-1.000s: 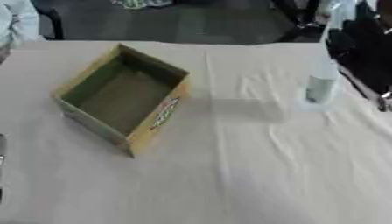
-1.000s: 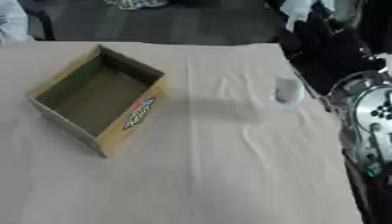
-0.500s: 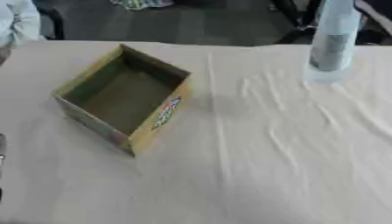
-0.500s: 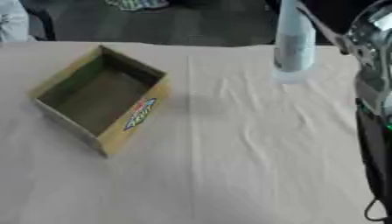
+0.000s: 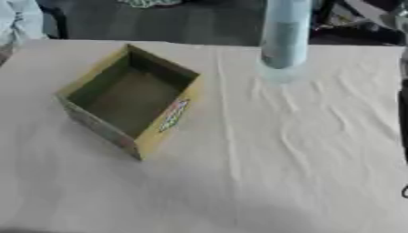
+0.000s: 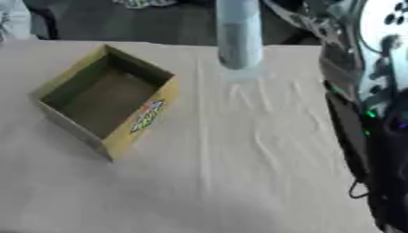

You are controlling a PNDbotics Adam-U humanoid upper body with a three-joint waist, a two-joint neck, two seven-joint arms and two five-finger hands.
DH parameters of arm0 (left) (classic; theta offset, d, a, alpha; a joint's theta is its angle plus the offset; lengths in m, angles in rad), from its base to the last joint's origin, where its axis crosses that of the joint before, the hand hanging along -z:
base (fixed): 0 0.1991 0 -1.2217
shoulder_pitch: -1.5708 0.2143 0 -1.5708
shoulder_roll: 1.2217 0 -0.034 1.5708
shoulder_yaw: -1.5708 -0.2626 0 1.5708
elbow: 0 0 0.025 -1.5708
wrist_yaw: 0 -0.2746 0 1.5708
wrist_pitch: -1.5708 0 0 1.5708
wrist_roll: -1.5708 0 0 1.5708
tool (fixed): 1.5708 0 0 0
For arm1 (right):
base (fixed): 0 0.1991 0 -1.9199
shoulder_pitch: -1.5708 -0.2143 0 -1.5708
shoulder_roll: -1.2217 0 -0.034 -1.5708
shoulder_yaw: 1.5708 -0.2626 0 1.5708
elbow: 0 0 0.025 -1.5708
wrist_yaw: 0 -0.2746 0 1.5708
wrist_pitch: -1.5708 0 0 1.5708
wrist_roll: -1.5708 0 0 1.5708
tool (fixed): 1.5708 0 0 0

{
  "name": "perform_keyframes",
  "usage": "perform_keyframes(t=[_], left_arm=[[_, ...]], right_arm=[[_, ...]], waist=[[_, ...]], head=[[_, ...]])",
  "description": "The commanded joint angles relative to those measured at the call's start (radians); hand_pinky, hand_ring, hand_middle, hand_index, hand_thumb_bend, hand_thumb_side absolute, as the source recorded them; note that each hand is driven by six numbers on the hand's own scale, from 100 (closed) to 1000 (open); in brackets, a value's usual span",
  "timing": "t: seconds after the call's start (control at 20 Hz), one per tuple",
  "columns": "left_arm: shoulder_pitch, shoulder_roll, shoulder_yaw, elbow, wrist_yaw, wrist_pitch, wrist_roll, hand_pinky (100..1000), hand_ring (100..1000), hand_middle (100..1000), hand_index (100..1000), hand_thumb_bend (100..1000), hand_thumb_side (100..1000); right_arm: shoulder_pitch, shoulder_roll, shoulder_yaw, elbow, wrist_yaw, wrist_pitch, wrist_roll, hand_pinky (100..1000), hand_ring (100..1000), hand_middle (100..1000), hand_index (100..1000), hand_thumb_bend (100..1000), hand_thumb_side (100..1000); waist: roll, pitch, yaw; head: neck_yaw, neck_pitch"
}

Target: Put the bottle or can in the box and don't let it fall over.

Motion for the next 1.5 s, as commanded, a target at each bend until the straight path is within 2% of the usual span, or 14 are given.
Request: perform_keyframes(t=[0.05,0.55,0.8,1.2,1.5], left_arm=[[-0.022,0.011,0.0,-0.018,0.006,-0.004,-0.004,962,885,1000,855,190,843],[-0.077,-0.011,-0.016,-0.012,0.025,-0.007,-0.017,963,885,1000,855,197,845],[-0.113,-0.021,-0.04,-0.004,0.037,-0.002,-0.044,964,887,1000,855,197,847],[-0.185,-0.033,-0.084,0.004,0.06,0.006,-0.09,967,889,1000,855,197,853],[-0.222,-0.04,-0.1,0.003,0.068,0.008,-0.107,969,891,1000,855,196,857]], right_arm=[[-0.051,0.036,0.028,0.047,-0.015,0.033,-0.012,100,100,100,938,589,460],[-0.155,0.126,0.123,0.244,-0.017,0.037,-0.012,100,100,100,932,587,449],[-0.196,0.153,0.155,0.332,0.003,0.035,-0.012,100,100,100,929,580,448],[-0.24,0.173,0.178,0.462,0.03,0.007,-0.009,100,100,100,926,535,488],[-0.257,0.173,0.166,0.615,0.084,-0.022,0.084,100,100,100,920,511,510]], waist=[[0.004,-0.021,0.009],[-0.002,-0.003,0.062],[-0.007,0.013,0.098],[-0.034,0.05,0.195],[-0.05,0.086,0.24]], head=[[-0.013,-0.002],[-0.054,-0.014],[-0.079,-0.032],[-0.153,-0.07],[-0.191,-0.101]])
